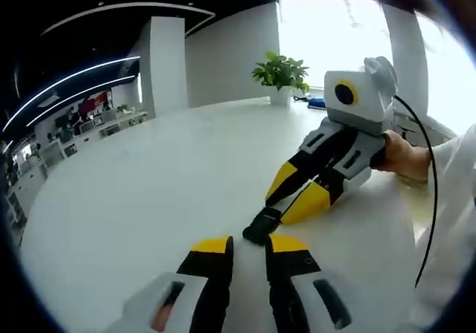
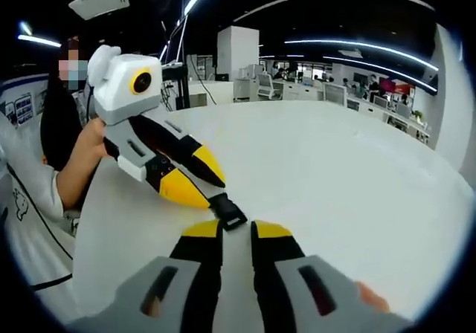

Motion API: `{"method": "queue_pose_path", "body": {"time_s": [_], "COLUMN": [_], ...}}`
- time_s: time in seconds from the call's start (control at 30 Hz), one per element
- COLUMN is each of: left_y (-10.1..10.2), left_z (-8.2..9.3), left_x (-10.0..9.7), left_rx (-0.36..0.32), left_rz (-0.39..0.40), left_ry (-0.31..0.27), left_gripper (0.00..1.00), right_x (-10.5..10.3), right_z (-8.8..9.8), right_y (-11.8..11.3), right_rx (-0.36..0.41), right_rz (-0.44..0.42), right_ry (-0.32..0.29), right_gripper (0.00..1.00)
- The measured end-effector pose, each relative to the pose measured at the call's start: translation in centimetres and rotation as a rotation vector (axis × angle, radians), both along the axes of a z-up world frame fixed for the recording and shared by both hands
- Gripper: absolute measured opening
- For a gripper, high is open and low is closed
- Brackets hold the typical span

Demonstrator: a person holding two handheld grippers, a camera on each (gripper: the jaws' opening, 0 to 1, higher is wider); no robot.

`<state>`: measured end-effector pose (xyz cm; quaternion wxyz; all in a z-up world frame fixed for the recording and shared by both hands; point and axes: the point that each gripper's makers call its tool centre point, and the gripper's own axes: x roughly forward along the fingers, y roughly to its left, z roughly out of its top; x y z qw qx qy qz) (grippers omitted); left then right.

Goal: Snap the two parts of the plastic buckle together until the buckle closes and remains connected.

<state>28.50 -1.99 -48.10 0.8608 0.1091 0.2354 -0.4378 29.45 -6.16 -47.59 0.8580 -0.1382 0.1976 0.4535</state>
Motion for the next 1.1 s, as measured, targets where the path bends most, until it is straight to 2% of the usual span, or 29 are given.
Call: {"method": "queue_pose_path", "body": {"time_s": [0.27, 0.53, 0.7, 0.83, 1.03, 1.07, 1.1], "left_y": [-0.2, -0.8, -1.2, -1.7, -2.4, -2.6, -2.5], "left_z": [0.1, 0.3, 0.6, 0.8, 0.9, 1.0, 0.8], "left_x": [0.3, 1.7, 3.6, 5.3, 7.5, 8.0, 8.2], "left_rx": [0.021, 0.048, 0.094, 0.136, 0.126, 0.131, 0.144], "left_rz": [-0.011, -0.026, -0.046, -0.072, -0.096, -0.105, -0.095], "left_ry": [-0.006, -0.013, -0.019, -0.024, -0.015, -0.033, -0.027], "left_gripper": [0.13, 0.13, 0.13, 0.13, 0.14, 0.14, 0.14], "right_x": [0.2, 1.2, 2.4, 4.2, 7.0, 7.5, 7.7], "right_z": [0.0, -0.1, 0.0, 0.0, -0.1, -0.1, -0.2], "right_y": [0.3, -0.3, -0.9, -1.3, -1.7, -1.8, -1.7], "right_rx": [-0.016, -0.042, -0.020, -0.034, -0.042, -0.043, -0.044], "right_rz": [0.017, -0.002, -0.035, -0.058, -0.089, -0.097, -0.099], "right_ry": [-0.009, -0.019, 0.014, 0.012, 0.020, 0.024, 0.025], "right_gripper": [0.07, 0.07, 0.07, 0.07, 0.06, 0.06, 0.06]}}
